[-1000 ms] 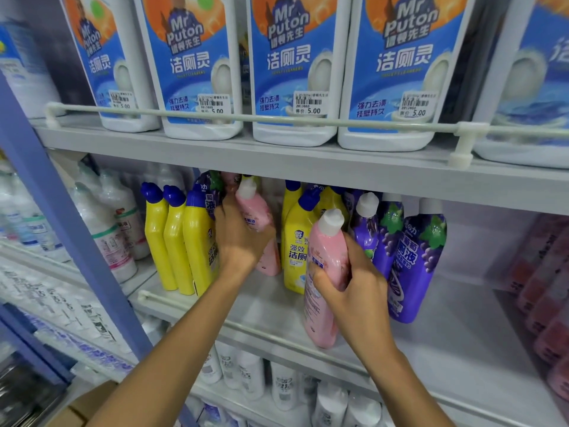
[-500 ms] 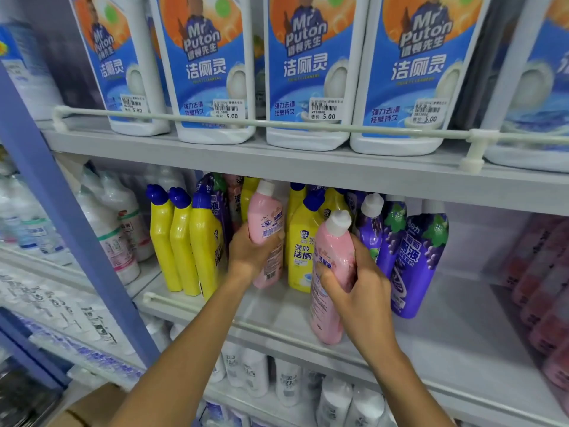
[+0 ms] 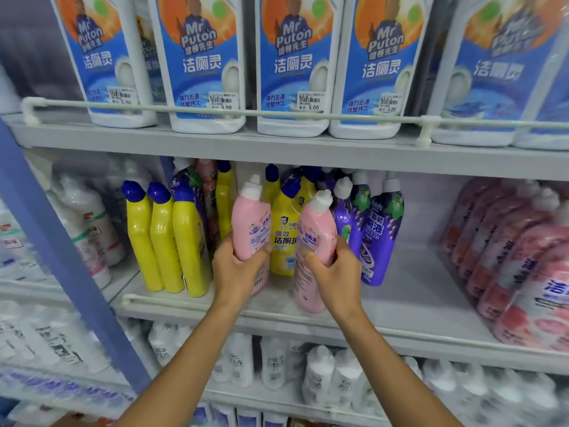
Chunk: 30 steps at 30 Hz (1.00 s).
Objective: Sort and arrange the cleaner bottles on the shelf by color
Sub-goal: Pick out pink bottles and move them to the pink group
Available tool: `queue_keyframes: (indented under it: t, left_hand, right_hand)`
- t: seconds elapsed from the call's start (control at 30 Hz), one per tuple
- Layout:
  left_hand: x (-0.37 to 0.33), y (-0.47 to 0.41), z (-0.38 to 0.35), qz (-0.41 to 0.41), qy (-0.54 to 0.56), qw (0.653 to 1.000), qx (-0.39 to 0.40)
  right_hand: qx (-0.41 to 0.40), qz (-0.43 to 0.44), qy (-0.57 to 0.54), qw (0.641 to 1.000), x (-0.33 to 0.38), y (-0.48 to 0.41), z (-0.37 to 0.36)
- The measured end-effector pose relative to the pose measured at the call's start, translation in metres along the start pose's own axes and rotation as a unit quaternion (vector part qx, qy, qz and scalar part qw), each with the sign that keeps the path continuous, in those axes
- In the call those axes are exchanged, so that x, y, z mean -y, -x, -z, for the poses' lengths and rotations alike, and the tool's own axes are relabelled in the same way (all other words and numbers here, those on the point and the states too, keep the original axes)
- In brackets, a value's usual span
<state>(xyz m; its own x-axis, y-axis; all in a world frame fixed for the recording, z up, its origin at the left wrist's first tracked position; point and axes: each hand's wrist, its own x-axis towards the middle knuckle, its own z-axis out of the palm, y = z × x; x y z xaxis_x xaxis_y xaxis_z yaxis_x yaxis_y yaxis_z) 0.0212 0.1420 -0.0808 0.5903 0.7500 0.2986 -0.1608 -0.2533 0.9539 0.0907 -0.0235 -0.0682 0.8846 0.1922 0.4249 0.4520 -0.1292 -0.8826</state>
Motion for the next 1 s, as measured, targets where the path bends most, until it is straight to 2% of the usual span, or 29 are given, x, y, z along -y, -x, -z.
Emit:
queue_keyframes:
  t: [0.27,0.4,0.63,0.73,0.87,1.0]
  left_hand:
    - [-0.055,0.047,-0.026,-0.033,0.051,0.99,0.126]
    - [-0.056,0.078,-0.075,-0.011,0.066,0.978,0.2]
    - [-0.054,0.118,-0.185,0.027,0.091,0.952,0.29]
    - [-0.045,0.124,-0.226,0.056,0.097,0.954,0.28]
    - [-0.035,0.117,-0.267,0.027,0.068,0.977,0.199]
    - [-0.031,0.114,-0.288,0.028,0.047,0.987,0.15]
  right_hand:
    - [-0.089,0.026,-0.041,0.995,0.023,0.002,0.079]
    - [-0.143,0.03,-0.003,0.989,0.012,0.003,0.133]
    - [-0.228,-0.04,0.088,0.969,-0.048,-0.014,0.203]
    - [-0.232,-0.04,0.097,0.967,-0.063,-0.021,0.22]
    - [-0.194,-0.014,0.119,0.974,-0.07,-0.025,0.223]
    - [-0.153,-0.014,0.084,0.985,-0.078,-0.015,0.222]
